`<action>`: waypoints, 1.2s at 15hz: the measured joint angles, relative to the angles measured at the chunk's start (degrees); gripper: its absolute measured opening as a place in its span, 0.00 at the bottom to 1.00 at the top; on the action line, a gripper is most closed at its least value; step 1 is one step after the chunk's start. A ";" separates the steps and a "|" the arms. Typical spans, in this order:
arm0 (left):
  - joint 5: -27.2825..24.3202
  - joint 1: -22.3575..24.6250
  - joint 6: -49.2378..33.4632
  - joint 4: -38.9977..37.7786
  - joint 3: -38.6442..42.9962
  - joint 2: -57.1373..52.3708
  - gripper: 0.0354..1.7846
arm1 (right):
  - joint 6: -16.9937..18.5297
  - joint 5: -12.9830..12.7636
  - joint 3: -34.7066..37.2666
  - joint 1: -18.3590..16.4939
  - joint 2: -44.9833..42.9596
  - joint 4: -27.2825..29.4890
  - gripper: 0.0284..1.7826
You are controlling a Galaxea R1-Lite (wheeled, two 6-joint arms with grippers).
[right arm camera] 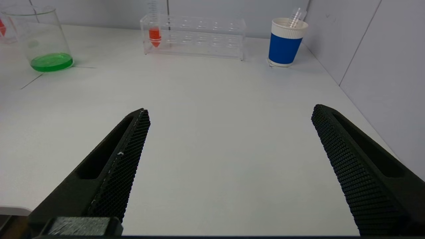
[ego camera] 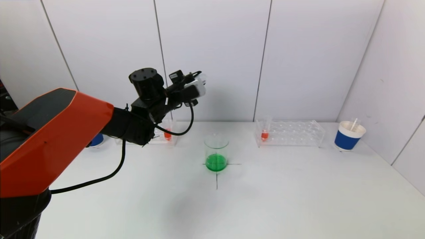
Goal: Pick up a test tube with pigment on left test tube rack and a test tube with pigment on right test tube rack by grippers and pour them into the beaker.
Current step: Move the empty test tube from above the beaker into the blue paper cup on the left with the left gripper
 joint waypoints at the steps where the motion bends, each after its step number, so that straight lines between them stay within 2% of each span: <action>1: 1.29 0.00 -1.34 0.45 0.28 -0.46 0.24 | 0.00 -0.02 0.00 -0.02 0.00 0.00 0.99; 6: 9.64 -0.18 -13.12 8.28 1.29 -4.66 0.24 | 0.00 0.00 0.00 -0.02 0.00 0.02 0.99; 12: 15.79 -0.20 -25.77 19.32 4.44 -11.98 0.24 | 0.02 -0.02 0.00 -0.06 0.00 0.02 0.99; 18: 17.62 0.33 -38.39 35.06 2.89 -18.91 0.24 | 0.00 0.00 0.00 -0.02 0.00 0.02 0.99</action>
